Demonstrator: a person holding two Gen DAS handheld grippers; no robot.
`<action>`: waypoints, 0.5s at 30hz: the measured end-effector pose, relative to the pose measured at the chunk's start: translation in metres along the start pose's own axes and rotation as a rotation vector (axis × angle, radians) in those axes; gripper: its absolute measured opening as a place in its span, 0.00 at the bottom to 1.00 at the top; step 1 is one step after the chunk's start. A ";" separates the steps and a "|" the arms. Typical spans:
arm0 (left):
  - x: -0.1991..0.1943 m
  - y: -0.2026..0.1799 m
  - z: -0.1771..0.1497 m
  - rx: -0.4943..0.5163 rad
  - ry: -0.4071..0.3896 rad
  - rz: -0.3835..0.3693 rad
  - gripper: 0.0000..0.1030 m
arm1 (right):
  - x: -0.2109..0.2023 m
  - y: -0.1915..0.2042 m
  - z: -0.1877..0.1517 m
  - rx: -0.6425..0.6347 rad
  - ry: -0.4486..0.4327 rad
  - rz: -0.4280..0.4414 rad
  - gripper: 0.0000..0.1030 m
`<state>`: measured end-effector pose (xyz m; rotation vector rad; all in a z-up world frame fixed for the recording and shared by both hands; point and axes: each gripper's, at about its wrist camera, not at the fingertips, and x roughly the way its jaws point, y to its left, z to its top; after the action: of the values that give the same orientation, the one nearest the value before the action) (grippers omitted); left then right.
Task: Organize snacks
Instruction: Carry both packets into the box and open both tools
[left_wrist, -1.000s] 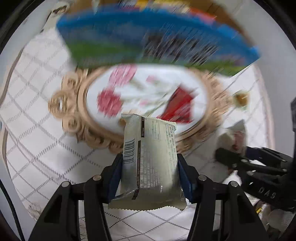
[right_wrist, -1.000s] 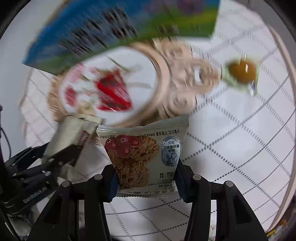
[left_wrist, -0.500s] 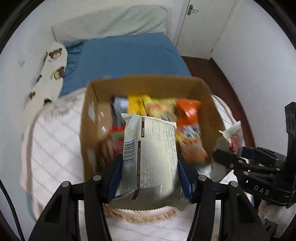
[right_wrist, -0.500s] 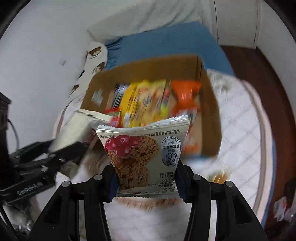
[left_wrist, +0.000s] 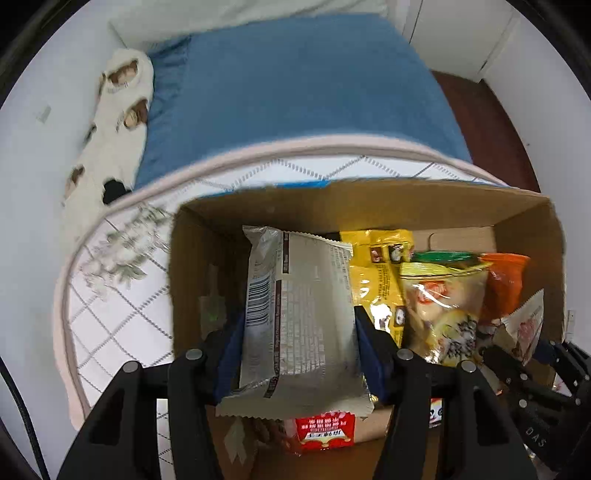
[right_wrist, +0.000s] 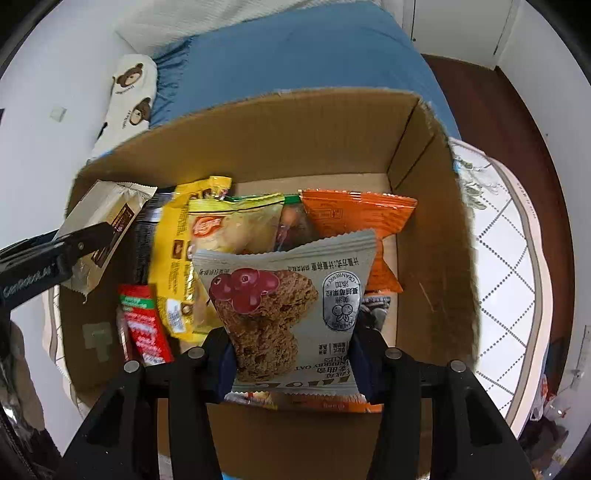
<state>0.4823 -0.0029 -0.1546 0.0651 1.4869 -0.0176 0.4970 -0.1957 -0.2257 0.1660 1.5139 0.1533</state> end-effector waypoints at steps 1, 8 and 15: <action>0.009 0.004 0.004 -0.016 0.019 -0.015 0.53 | 0.006 -0.001 0.001 0.011 0.012 0.003 0.56; 0.022 0.011 0.009 -0.054 0.013 -0.023 0.81 | 0.028 -0.009 0.007 0.037 0.059 0.018 0.84; 0.013 0.001 0.000 -0.029 -0.037 -0.021 0.81 | 0.022 -0.013 0.009 0.025 0.031 0.010 0.91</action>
<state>0.4830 -0.0018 -0.1675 0.0254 1.4509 -0.0141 0.5070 -0.2037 -0.2490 0.1919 1.5462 0.1453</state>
